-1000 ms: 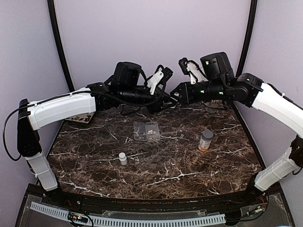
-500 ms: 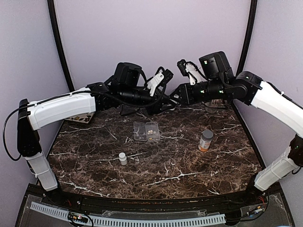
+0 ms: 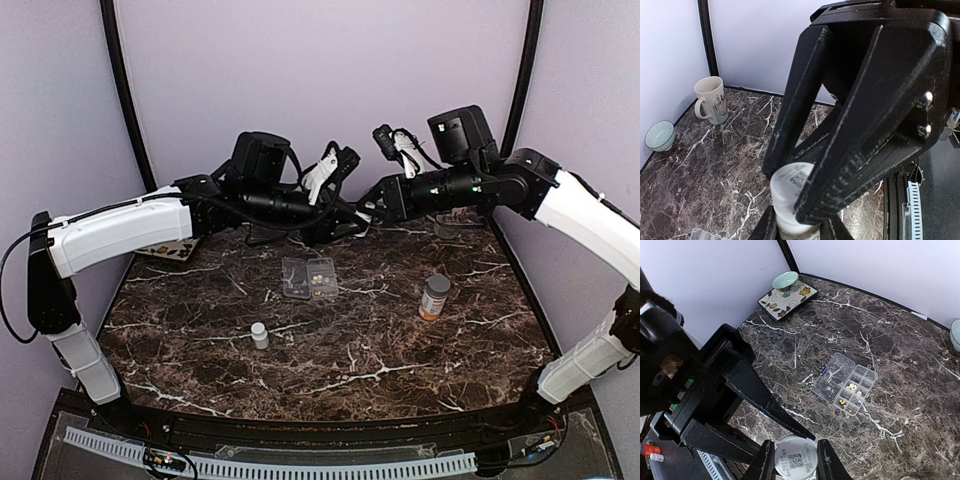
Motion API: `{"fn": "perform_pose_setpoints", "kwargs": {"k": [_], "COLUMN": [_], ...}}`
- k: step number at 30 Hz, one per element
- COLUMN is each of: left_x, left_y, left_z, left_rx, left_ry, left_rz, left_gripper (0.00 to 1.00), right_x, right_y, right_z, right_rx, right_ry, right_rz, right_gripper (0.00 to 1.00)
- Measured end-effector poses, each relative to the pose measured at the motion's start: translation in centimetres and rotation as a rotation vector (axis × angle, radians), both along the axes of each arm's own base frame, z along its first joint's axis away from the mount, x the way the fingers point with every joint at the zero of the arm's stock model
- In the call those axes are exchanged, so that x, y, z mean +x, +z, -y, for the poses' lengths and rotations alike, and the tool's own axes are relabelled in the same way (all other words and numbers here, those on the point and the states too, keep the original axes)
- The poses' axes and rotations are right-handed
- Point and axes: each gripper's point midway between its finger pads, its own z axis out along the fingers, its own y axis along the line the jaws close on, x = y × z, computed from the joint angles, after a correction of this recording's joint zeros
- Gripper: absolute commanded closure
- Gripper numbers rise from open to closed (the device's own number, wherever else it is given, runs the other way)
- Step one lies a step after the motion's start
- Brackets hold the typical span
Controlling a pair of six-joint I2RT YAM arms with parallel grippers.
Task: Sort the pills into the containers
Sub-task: Screw the lid of the pill bottle onto the pill bottle.
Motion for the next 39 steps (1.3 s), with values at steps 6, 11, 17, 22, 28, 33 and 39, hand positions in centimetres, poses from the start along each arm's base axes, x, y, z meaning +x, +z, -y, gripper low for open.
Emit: {"fn": "perform_pose_setpoints", "kwargs": {"k": [6,11,17,22,28,33,39], "left_x": [-0.8,-1.6,-1.8,-2.1,-2.3,-2.7,-3.9], "left_y": [1.1,1.9,2.2,2.2,2.6,2.7,3.2], "left_z": [-0.4,-0.4,-0.3,-0.5,-0.3,-0.3,-0.6], "left_rx": [-0.045,-0.073,-0.080,-0.066,-0.060,-0.066,-0.092], "left_ry": [-0.040,-0.078,-0.086,-0.085,-0.098,-0.129,-0.227], "left_rz": [-0.002,-0.010,-0.027,-0.069,-0.111,-0.143,-0.183], "left_gripper": [1.00,1.00,1.00,1.00,1.00,1.00,1.00], "right_x": [-1.2,-2.0,-2.4,-2.6,-3.0,-3.5,-4.5], "right_y": [1.2,2.0,2.1,2.0,2.3,2.4,2.8], "right_z": [-0.1,0.0,0.1,-0.1,0.2,0.2,-0.2], "right_rx": [0.047,0.080,0.080,0.061,0.050,0.048,0.059], "right_ry": [0.050,0.080,0.100,0.107,0.102,0.123,0.197], "right_rz": [0.002,0.007,0.018,0.061,0.129,0.156,0.170], "right_gripper": [0.83,0.82,0.82,0.82,0.82,0.83,0.83]}}
